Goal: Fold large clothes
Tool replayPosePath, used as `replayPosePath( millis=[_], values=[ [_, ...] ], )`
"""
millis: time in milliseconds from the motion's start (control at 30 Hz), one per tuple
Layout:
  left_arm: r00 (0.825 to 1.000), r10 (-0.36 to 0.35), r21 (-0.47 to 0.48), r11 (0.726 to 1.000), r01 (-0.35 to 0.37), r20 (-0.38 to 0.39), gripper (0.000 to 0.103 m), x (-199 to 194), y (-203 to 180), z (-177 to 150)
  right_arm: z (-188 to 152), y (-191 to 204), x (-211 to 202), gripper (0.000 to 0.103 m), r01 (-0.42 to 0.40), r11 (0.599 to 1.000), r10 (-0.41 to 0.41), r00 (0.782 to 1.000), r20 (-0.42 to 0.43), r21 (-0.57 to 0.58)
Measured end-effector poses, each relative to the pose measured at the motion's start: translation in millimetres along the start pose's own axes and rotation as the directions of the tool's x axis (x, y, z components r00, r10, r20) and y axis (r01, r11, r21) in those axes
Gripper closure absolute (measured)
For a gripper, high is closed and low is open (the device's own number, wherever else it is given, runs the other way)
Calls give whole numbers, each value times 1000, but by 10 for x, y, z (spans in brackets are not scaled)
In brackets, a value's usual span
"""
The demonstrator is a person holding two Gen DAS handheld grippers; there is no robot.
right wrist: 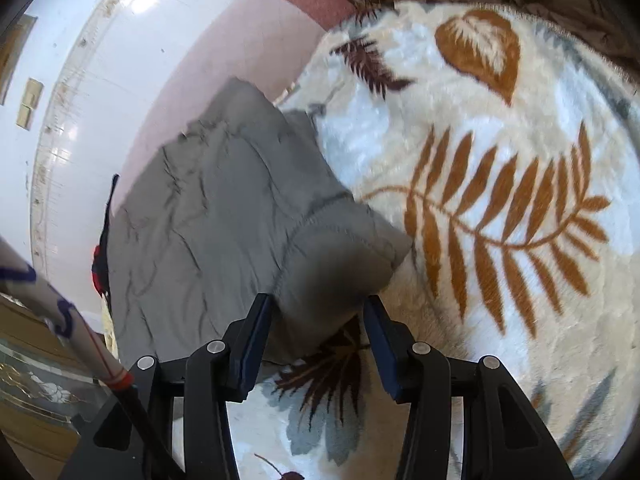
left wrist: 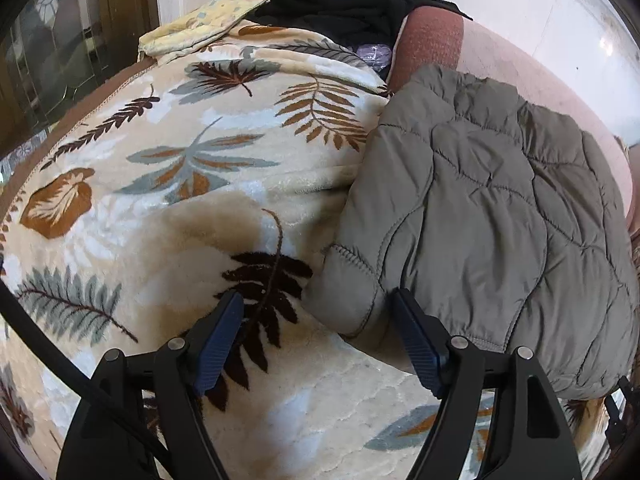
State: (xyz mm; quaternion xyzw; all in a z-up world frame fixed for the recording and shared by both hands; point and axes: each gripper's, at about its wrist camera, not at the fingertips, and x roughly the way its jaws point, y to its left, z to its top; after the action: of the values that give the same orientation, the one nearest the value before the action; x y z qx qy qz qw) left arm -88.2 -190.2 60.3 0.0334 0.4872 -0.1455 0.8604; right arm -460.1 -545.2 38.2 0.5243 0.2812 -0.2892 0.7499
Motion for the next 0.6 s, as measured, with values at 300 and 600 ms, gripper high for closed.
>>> replayPosePath(
  millis=[300,600],
  values=[
    [970,-236,-245,945,218,-49,23,-32,367,64,21,-27,-96,44,-21,1000,21,999,31,21],
    [905,-419,-402,843,357,-74,23,159,457,-45,46,-173,-119,34,-79,991,75,996,46,106]
  ],
)
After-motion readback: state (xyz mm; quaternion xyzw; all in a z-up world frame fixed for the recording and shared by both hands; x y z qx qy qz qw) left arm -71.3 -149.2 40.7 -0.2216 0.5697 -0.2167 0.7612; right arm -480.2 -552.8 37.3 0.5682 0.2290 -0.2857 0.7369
